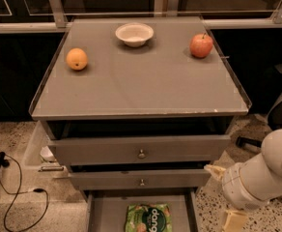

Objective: Pick green rice chip bag from bottom drawer and place on counter

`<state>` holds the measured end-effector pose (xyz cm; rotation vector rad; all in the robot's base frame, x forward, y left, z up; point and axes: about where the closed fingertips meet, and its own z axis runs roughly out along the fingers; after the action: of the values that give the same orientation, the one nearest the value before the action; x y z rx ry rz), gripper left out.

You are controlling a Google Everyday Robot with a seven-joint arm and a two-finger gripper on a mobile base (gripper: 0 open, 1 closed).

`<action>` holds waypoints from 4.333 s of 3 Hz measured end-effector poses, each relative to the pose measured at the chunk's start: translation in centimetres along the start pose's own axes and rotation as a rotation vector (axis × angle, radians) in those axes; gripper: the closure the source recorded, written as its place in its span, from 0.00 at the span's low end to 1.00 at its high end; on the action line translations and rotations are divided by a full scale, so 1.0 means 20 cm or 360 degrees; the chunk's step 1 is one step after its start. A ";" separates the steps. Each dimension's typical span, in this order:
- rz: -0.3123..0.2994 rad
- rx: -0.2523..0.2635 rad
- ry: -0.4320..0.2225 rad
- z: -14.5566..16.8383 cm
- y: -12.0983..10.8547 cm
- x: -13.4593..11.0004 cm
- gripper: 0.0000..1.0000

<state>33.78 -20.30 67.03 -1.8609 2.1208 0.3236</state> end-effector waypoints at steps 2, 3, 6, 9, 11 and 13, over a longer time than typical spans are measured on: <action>0.0056 -0.0077 -0.0158 0.63 0.07 0.19 0.00; 0.0074 -0.0015 -0.0264 0.87 0.04 0.29 0.00; 0.0171 -0.0035 -0.0386 1.24 0.04 0.37 0.00; 0.0084 0.0297 -0.0677 1.79 -0.36 0.45 0.00; 0.0039 0.0267 -0.0674 1.94 -0.32 0.44 0.00; -0.0134 0.0130 -0.0748 2.44 -0.28 0.36 0.00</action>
Offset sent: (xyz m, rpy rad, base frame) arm -0.0004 0.0097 -0.2243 0.1900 0.0089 -0.0619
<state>42.18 -10.11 19.22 -1.6263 1.7089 0.5805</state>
